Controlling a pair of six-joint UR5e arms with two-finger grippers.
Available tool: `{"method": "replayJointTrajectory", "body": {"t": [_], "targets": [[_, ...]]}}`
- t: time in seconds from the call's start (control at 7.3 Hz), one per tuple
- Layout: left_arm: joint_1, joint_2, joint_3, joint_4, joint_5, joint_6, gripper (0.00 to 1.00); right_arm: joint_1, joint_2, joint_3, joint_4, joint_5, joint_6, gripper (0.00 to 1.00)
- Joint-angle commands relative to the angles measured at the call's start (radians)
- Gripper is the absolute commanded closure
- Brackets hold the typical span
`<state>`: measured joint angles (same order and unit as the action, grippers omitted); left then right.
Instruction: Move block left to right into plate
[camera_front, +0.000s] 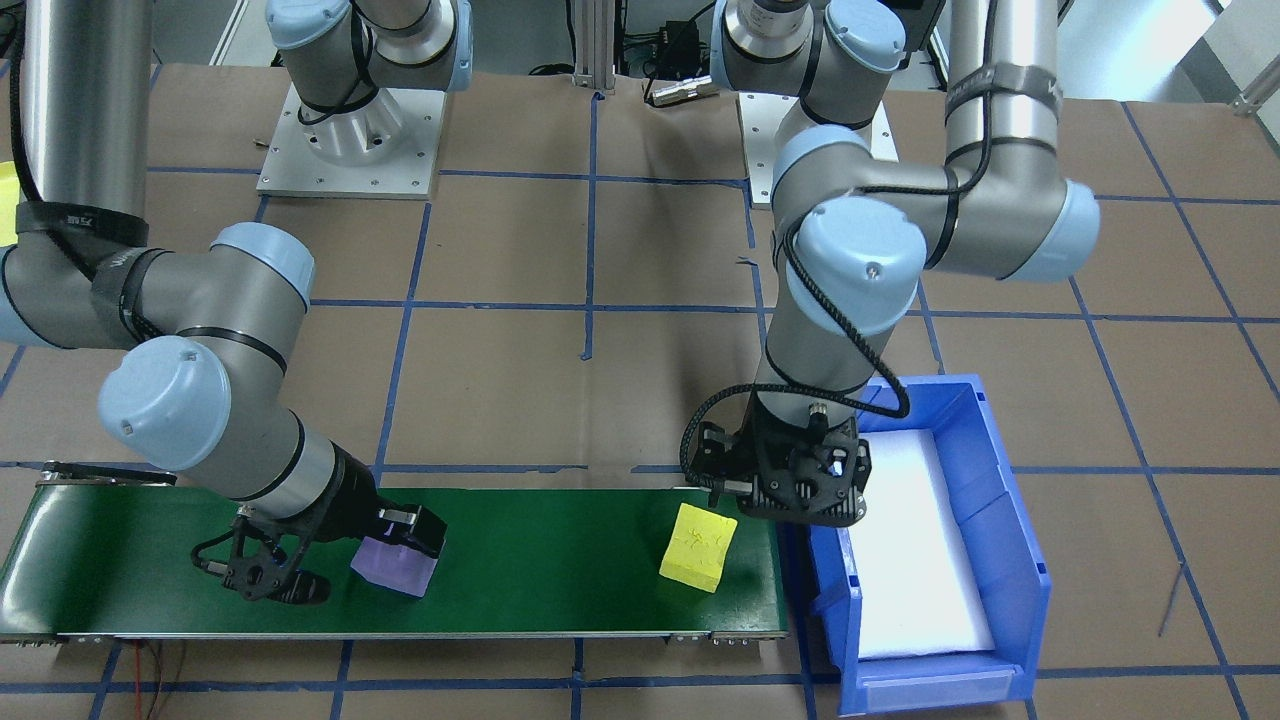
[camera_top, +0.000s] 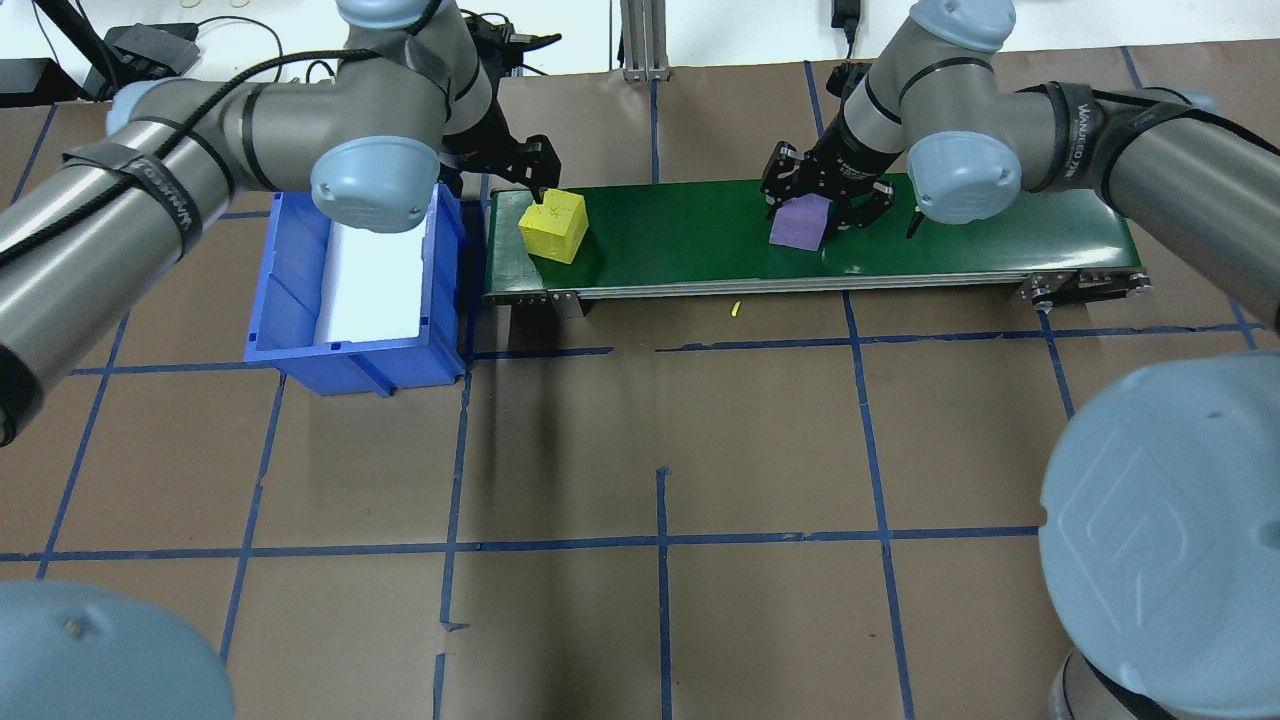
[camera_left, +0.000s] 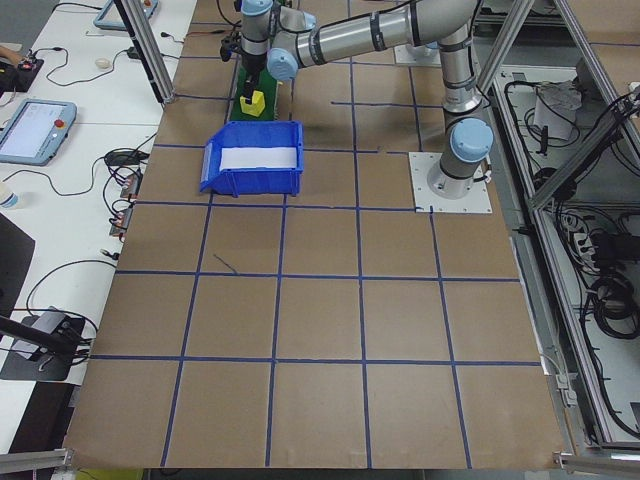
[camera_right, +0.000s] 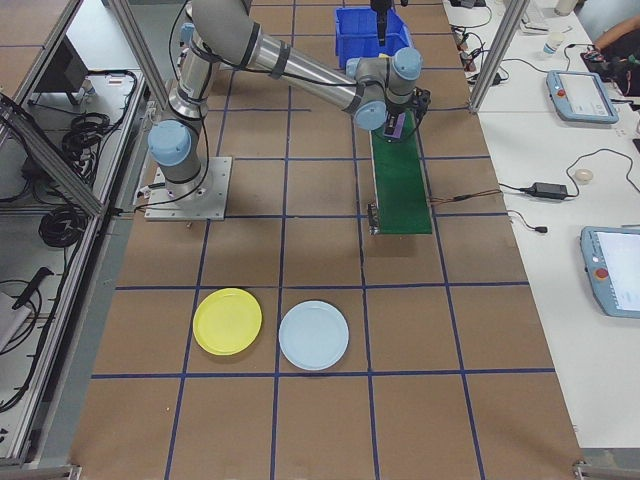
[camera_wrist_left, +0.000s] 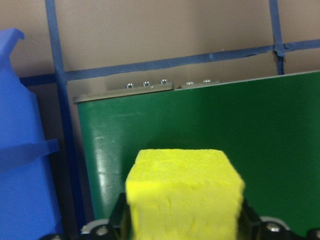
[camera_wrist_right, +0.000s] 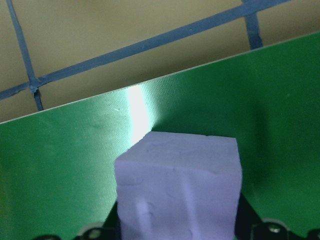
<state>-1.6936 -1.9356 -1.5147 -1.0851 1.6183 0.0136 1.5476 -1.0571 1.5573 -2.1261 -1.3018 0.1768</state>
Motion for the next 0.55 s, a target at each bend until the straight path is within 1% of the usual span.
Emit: {"method": "replayJointTrajectory", "body": {"t": [0.0, 0.14, 0.27, 0.41], "targets": [[0.023, 0.162, -0.001, -0.177, 0.038, 0.002, 0.00, -0.009, -0.027, -0.003, 0.000, -0.152, -0.249, 0.67], [0.053, 0.240, -0.012, -0.272, 0.038, 0.003, 0.00, -0.009, -0.082, 0.009, 0.009, -0.207, -0.319, 0.67], [0.092, 0.318, -0.018, -0.370, 0.038, 0.005, 0.00, -0.020, -0.131, 0.023, 0.017, -0.302, -0.441, 0.68], [0.115, 0.379, -0.034, -0.453, 0.040, 0.005, 0.00, -0.082, -0.191, 0.036, 0.094, -0.348, -0.539, 0.70]]}}
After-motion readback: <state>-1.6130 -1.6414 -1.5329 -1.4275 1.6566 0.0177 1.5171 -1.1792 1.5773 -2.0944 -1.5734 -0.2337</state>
